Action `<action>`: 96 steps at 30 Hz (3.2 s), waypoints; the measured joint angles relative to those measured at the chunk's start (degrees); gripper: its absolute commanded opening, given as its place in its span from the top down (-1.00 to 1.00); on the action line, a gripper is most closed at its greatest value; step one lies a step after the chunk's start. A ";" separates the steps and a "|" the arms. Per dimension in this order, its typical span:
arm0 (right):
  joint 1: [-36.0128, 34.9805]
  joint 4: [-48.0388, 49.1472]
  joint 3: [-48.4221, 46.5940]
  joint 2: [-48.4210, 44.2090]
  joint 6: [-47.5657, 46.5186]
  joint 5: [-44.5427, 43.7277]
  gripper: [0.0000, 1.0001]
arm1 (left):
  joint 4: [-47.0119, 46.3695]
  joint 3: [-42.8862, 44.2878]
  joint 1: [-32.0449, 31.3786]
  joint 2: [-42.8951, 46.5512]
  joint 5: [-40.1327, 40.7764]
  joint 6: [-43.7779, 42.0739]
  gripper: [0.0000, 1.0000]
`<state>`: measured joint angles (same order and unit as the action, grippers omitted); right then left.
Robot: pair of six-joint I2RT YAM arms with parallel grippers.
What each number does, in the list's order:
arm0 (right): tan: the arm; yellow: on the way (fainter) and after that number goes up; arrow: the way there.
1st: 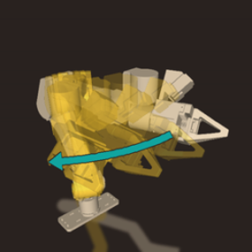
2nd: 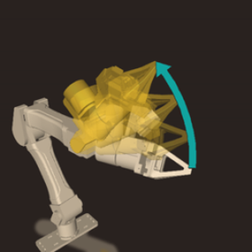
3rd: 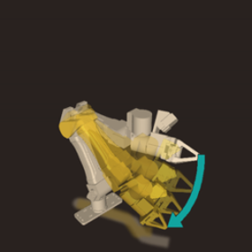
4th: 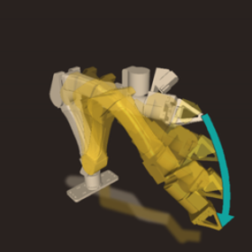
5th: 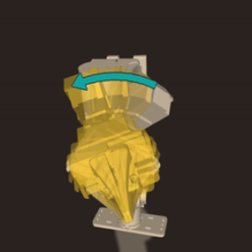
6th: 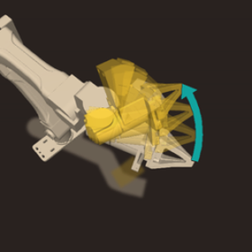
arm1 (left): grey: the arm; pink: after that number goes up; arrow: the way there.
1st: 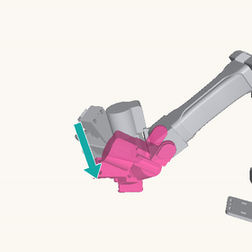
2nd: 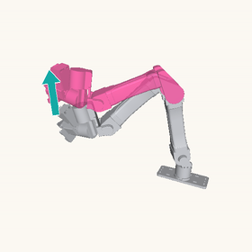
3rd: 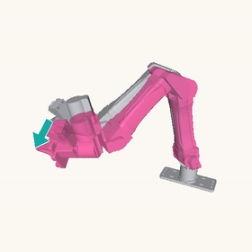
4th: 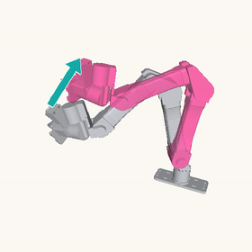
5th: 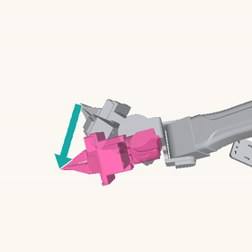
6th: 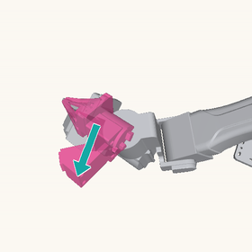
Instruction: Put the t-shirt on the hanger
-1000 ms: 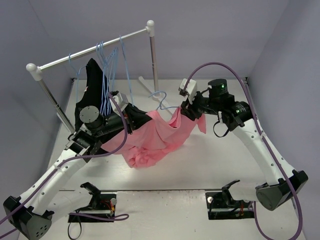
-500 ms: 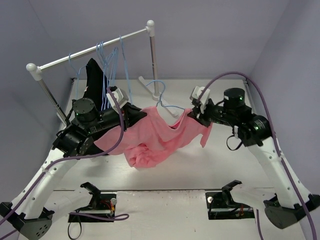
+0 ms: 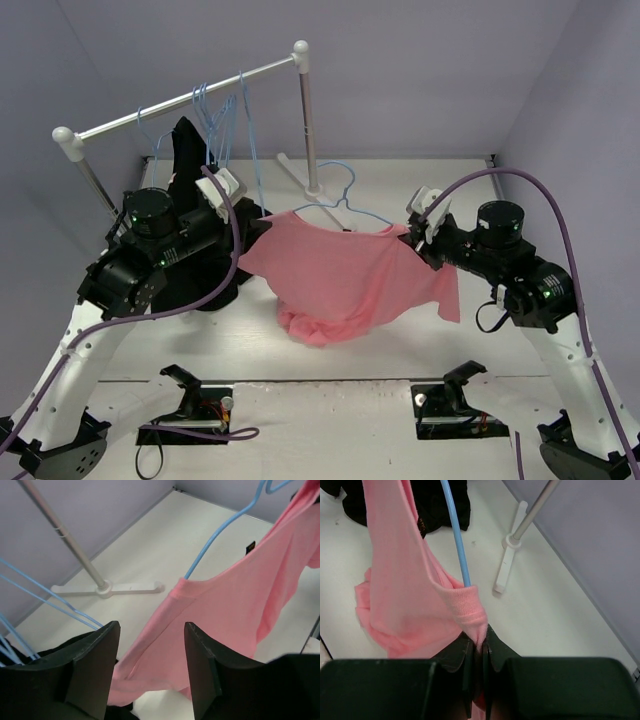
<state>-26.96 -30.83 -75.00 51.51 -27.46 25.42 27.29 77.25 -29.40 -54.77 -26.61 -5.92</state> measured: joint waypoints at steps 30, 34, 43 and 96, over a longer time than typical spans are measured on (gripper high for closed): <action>0.11 -2.62 -50.50 23.84 2.20 -23.77 1.00 | 6.29 22.32 0.08 -3.55 31.15 0.60 -0.20; 0.11 -3.00 -41.81 21.85 4.11 -22.22 1.00 | 7.24 21.94 0.08 -2.59 32.08 0.60 -0.20; 0.09 -1.11 -22.02 16.42 7.47 -25.25 1.00 | 8.32 17.36 0.08 -0.26 32.45 2.10 -0.20; -8.76 26.68 -24.90 51.49 22.98 -31.21 -0.45 | 28.72 5.53 0.17 17.56 47.90 10.75 -0.37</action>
<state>-35.72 -4.15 -99.91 103.00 -4.48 -5.79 56.01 82.78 -29.23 -37.21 21.30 4.83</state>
